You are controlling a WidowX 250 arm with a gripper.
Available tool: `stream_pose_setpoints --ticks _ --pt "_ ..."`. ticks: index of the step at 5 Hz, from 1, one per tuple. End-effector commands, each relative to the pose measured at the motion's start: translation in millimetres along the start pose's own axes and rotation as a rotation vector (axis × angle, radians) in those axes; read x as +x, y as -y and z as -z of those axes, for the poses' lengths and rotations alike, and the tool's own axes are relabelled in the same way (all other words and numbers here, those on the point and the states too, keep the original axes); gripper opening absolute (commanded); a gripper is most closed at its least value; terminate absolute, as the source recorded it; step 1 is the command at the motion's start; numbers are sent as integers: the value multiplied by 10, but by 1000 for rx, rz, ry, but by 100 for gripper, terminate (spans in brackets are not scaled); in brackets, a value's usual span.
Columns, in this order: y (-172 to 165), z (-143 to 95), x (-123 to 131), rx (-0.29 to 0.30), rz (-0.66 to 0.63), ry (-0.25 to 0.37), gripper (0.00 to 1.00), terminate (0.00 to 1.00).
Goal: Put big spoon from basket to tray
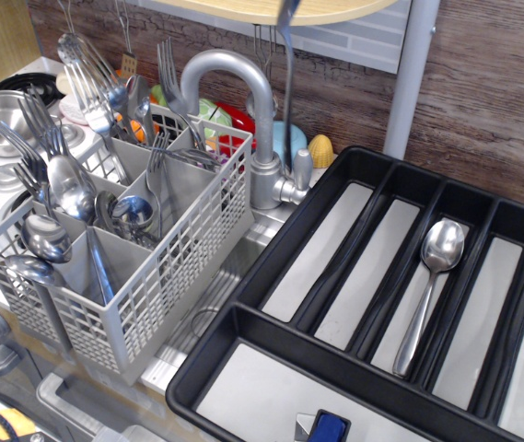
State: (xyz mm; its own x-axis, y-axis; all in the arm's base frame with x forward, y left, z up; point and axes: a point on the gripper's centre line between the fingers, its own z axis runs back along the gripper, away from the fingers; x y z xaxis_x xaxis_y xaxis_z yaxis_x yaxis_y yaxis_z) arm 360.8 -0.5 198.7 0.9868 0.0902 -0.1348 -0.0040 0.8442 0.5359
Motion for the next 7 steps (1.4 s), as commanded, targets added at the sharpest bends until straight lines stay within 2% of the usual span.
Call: stream_pose_setpoints --ticks 1,2,3,4,6,7 --pt "132 -99 -64 -224 -84 48 0 0" --pt "395 12 -109 -369 -10 42 0 0" --pt "734 152 -206 -466 -15 29 0 0" --pt "852 242 -221 -529 -20 4 0 0" --pt "969 443 -214 -371 9 -44 0 0" --pt "972 557 -241 -363 16 -32 0 0"
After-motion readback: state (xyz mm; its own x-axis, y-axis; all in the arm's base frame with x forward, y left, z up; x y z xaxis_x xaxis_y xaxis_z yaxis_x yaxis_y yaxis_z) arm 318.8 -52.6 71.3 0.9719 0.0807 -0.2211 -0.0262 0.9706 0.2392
